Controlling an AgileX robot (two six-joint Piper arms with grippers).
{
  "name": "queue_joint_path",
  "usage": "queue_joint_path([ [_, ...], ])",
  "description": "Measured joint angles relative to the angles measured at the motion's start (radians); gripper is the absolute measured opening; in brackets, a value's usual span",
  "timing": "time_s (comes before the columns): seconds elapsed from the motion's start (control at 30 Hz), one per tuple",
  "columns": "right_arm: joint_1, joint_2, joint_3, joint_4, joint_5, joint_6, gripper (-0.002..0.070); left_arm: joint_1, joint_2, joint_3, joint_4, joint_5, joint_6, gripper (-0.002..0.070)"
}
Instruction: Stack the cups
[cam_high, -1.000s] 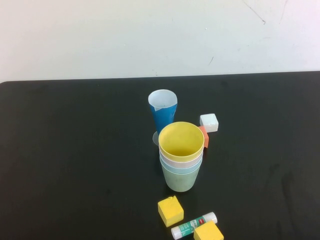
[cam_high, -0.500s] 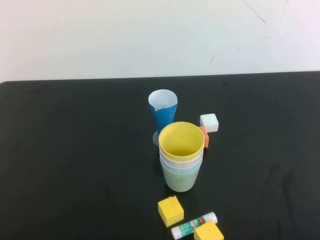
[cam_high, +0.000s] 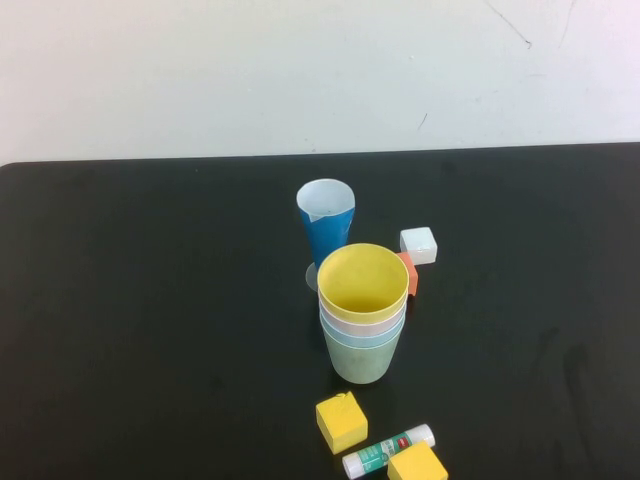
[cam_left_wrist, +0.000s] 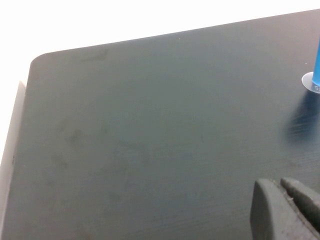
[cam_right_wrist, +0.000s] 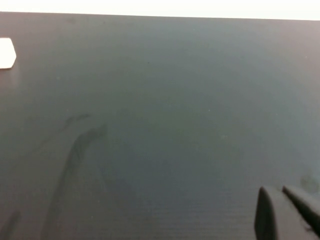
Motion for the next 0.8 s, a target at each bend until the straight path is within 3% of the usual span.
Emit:
queue_joint_path([
  [0.47,0.0,0.0,0.0,0.0,0.0,0.0,-0.0003,0.002,-0.012,0.027,0.027,-0.013,-0.004,-0.0001],
  [0.53,0.0,0.0,0.0,0.0,0.0,0.002,-0.0003,0.023,-0.027,0.062,-0.03,-0.046,-0.011,-0.0001],
  [0.63,0.0,0.0,0.0,0.0,0.0,0.002,-0.0003,0.093,-0.058,0.145,-0.137,-0.151,-0.013,-0.0001],
  [0.8,0.0,0.0,0.0,0.0,0.0,0.002,-0.0003,0.322,-0.129,0.279,-0.328,-0.341,0.069,-0.0001],
])
